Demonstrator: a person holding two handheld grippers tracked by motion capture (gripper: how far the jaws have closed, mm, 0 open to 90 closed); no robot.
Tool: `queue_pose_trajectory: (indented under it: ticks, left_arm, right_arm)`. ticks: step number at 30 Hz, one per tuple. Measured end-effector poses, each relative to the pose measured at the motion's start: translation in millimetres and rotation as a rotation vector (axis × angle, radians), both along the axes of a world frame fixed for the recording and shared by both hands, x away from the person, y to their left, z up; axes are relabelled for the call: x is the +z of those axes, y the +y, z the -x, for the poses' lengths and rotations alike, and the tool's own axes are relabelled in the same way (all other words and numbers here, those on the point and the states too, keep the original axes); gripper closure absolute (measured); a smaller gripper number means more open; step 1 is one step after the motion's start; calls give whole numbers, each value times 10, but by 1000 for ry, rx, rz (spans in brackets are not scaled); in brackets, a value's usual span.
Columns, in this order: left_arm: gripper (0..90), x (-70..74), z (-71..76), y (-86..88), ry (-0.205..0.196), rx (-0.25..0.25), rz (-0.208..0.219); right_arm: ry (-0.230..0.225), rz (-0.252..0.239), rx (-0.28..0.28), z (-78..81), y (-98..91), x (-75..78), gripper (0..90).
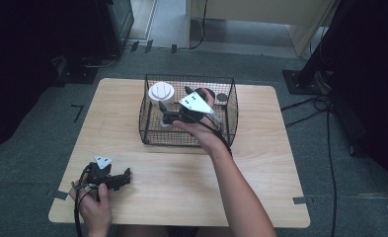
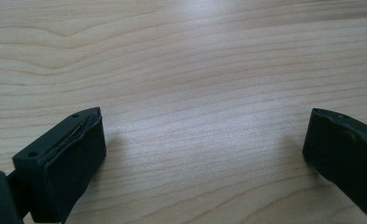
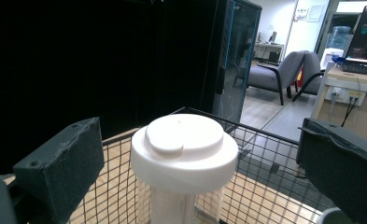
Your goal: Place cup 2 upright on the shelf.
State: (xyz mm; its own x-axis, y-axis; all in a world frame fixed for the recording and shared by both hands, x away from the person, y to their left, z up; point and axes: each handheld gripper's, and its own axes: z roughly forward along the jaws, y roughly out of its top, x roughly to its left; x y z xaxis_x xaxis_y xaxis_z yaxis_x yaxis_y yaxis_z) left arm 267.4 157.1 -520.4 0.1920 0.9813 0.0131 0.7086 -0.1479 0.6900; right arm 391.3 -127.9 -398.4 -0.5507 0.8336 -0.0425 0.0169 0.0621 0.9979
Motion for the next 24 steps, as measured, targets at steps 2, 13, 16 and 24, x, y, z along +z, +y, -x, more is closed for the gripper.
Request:
queue_pose_trajectory:
  ticks: [2,13,16,24]
  left_arm:
    - [1,0,0,0,0,0,0]
    - [1,0,0,0,0,-1,1]
    - [1,0,0,0,0,-1,0]
    - [1,-1,0,0,-1,0,1]
  right_arm:
    - [-2,2,0,53,-49,11,10]
    - [-17,3,-11,330,-304,25,10]
    - [-15,-6,-16,395,-372,13,10]
    - [-20,-21,-23,589,-573,-27,10]
